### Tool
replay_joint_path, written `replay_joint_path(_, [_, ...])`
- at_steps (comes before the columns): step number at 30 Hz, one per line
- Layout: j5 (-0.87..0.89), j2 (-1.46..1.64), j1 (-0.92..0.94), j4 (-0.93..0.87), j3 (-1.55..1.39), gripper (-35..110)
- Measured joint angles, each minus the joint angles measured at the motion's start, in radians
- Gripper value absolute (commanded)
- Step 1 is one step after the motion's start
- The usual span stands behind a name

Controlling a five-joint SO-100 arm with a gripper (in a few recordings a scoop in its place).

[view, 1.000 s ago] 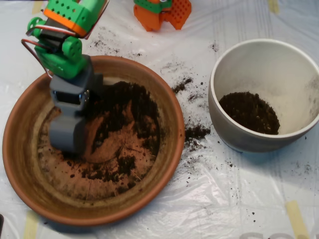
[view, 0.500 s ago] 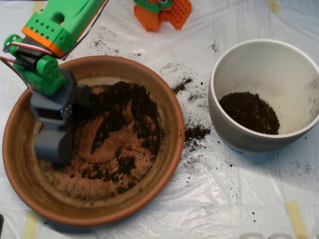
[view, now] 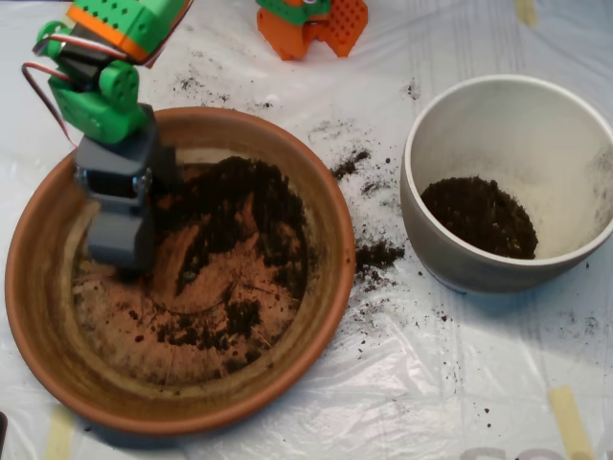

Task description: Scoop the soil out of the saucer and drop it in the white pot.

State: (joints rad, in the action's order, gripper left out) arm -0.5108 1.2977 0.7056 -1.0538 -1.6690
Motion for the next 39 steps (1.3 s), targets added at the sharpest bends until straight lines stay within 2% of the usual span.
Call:
replay_joint_path(6, [0.003, 0.112, -0.044, 0.067, -0.164, 21])
replay_joint_path(10, [0.003, 0.143, -0.066, 0.067, -0.19, 6])
replay_joint_path(23, [-0.051, 0.181, -0.094, 0.04, -0.252, -1])
replay_joint_path(30, [0.064, 0.275, -0.23, -0.121, -0.218, -1])
replay_joint_path(39, [0.239, 0.285, -0.411, -0.423, 0.225, -1])
